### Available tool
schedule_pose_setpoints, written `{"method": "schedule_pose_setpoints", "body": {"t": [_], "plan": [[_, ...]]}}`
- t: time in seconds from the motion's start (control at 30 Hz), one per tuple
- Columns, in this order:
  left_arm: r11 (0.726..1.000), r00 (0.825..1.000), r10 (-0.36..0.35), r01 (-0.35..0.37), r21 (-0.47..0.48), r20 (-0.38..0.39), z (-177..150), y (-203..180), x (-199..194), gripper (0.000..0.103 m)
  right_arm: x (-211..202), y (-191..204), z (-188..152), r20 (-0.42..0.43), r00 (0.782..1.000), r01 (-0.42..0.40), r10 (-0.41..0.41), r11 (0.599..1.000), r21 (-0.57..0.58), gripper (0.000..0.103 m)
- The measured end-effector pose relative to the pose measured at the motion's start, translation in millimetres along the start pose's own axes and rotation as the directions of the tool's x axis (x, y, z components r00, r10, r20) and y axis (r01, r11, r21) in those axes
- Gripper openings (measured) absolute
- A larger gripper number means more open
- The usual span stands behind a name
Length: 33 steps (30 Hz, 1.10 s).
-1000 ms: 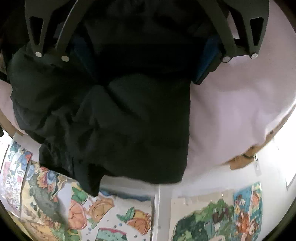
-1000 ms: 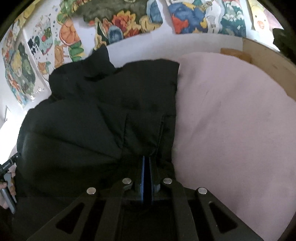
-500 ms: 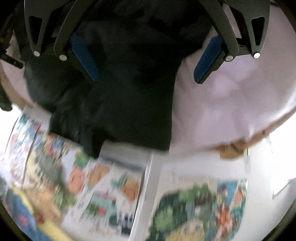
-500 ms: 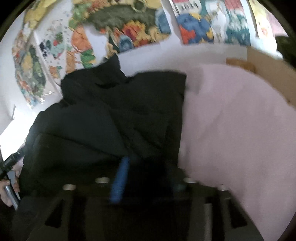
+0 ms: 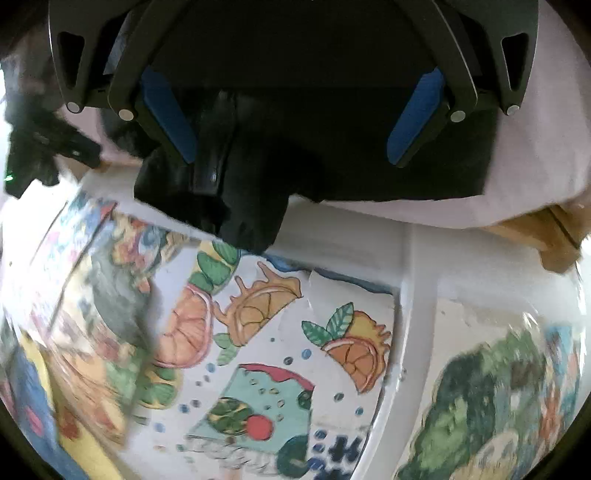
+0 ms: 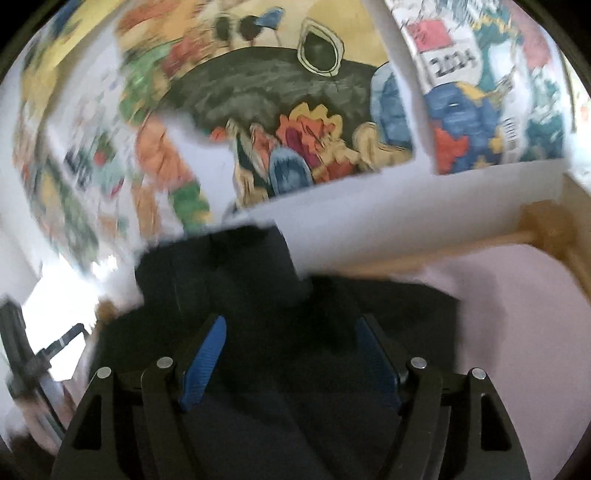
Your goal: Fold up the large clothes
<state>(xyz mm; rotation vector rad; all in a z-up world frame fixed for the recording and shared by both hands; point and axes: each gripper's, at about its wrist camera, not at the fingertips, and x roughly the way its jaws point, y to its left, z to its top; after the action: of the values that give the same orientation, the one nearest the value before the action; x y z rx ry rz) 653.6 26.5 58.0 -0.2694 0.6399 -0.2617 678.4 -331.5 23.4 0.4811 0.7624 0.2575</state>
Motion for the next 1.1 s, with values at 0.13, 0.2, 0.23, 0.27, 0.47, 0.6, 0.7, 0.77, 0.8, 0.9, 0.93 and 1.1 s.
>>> {"method": "schedule_pose_setpoints", "body": {"t": [0.13, 0.2, 0.23, 0.27, 0.47, 0.6, 0.7, 0.77, 0.8, 0.9, 0.93, 1.1], "plan": [[0.996, 0.999, -0.017, 0.013, -0.083, -0.049, 20, 9, 32, 0.102, 41, 9, 22, 0.002, 1.000, 0.005, -0.005, 1.000, 0.030, 0.062], [0.994, 0.998, -0.009, 0.002, -0.109, -0.064, 29, 10, 44, 0.102, 57, 9, 26, 0.003, 1.000, 0.018, -0.018, 0.998, 0.057, 0.052], [0.992, 0.998, -0.015, 0.007, -0.126, -0.058, 33, 11, 49, 0.102, 63, 9, 26, 0.006, 1.000, 0.024, -0.025, 0.997, 0.067, 0.047], [0.990, 0.999, -0.023, 0.016, -0.140, -0.048, 35, 12, 51, 0.102, 68, 10, 26, 0.007, 0.999, 0.031, -0.032, 0.997, 0.066, 0.043], [0.977, 0.995, -0.097, 0.091, -0.193, -0.022, 36, 15, 48, 0.101, 49, 25, 10, 0.032, 0.998, 0.053, -0.051, 0.994, -0.091, 0.012], [0.953, 0.982, -0.188, 0.190, -0.235, 0.029, 35, 21, 24, 0.101, 2, 48, -21, 0.069, 0.996, 0.069, -0.050, 0.951, -0.301, 0.011], [0.943, 0.973, -0.225, 0.229, -0.243, 0.044, 31, 26, 1, 0.101, -31, 56, -49, 0.093, 0.994, 0.083, -0.048, 0.907, -0.412, 0.009], [0.940, 0.970, -0.241, 0.243, -0.239, 0.039, 26, 26, -12, 0.101, -48, 60, -66, 0.097, 0.994, 0.087, -0.047, 0.883, -0.462, 0.009], [0.941, 0.969, -0.245, 0.247, -0.232, 0.037, 23, 25, -16, 0.101, -51, 65, -74, 0.099, 0.994, 0.089, -0.047, 0.871, -0.483, 0.009], [0.948, 0.970, -0.241, 0.239, -0.211, 0.015, 4, 22, -35, 0.101, -74, 69, -106, 0.106, 0.993, 0.095, -0.044, 0.830, -0.549, 0.009], [0.948, 0.969, -0.247, 0.239, -0.208, -0.011, -5, 22, -38, 0.101, -80, 71, -113, 0.106, 0.993, 0.094, -0.041, 0.824, -0.559, 0.008], [0.914, 0.941, -0.327, 0.293, -0.279, -0.083, -32, 22, -43, 0.100, -101, 66, -146, 0.101, 0.995, 0.080, -0.026, 0.819, -0.569, 0.008]]}}
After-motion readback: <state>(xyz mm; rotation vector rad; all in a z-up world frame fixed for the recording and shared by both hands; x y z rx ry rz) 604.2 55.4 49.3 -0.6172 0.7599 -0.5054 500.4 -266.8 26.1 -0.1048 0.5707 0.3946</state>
